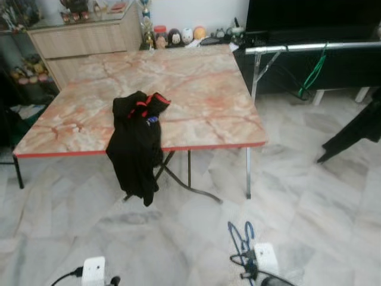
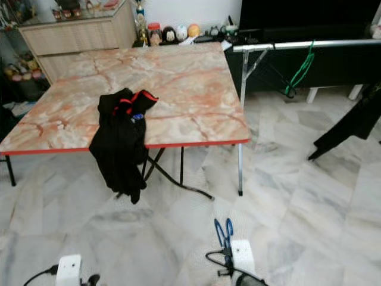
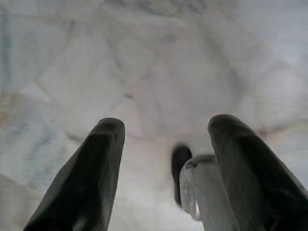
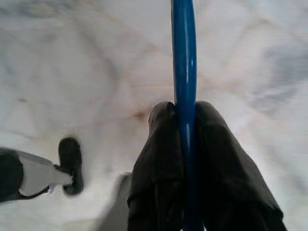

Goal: Hang hanger

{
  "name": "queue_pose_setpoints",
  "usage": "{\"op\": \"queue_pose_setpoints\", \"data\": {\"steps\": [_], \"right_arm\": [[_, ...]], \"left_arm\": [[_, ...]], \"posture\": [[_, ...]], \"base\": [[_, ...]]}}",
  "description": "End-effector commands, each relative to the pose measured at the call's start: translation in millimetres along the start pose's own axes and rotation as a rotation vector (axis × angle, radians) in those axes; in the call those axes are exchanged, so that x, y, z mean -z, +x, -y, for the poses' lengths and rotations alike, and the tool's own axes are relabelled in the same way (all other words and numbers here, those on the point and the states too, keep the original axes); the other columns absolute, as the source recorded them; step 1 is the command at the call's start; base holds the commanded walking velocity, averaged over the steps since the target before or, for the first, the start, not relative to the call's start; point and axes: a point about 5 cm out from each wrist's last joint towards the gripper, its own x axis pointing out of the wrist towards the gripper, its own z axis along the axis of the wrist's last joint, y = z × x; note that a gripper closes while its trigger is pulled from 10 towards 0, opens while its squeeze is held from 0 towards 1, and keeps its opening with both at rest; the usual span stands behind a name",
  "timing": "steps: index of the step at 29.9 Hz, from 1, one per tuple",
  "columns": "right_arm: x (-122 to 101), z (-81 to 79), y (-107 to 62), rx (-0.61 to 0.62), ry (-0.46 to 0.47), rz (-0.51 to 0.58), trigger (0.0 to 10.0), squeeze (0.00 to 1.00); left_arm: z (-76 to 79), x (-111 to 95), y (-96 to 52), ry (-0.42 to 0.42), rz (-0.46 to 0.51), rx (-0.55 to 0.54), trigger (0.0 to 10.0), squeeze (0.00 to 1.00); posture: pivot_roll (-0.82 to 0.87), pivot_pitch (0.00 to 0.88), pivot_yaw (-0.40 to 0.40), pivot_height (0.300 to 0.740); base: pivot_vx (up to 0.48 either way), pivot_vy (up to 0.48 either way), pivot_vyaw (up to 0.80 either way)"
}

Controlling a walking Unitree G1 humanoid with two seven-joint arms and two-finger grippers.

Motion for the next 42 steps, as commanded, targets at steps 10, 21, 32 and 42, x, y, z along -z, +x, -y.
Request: {"op": "queue_pose_setpoints", "data": {"steps": [10,21,32,42], "right_arm": [[-7.4,-8.2,1.8,-0.017,0.009,0.029,10.0,0.00],[-6.7,-8.0,1.7,-0.016,0.011,0.028,10.0,0.00],[-7.2,-7.6,1.8,-0.014,0.011,0.029,10.0,0.00],[-17.6,-7.5,1.6,-0.047,-0.122,0.091,10.0,0.00]], "left_arm": [[-8.2,-0.2,-0.4,0.017,-0.001,-0.016,10.0,0.00],[-8.8,-1.7,-0.1,0.024,0.007,-0.012,10.0,0.00],[-8.6,-8.2,1.0,0.007,0.041,-0.011,10.0,0.00],[-14.8,-61.9,4.1,0.076,0.293,0.004,10.0,0.00]], "posture": [[-0.09,0.000,0.060,0.740],[-0.09,0.000,0.062,0.740],[-0.09,0.000,0.056,0.740],[-0.09,0.000,0.048,0.740]], "base": [[0.000,-0.472,0.00],[0.000,-0.477,0.00],[0.000,-0.143,0.00],[0.000,0.000,0.00]]}}
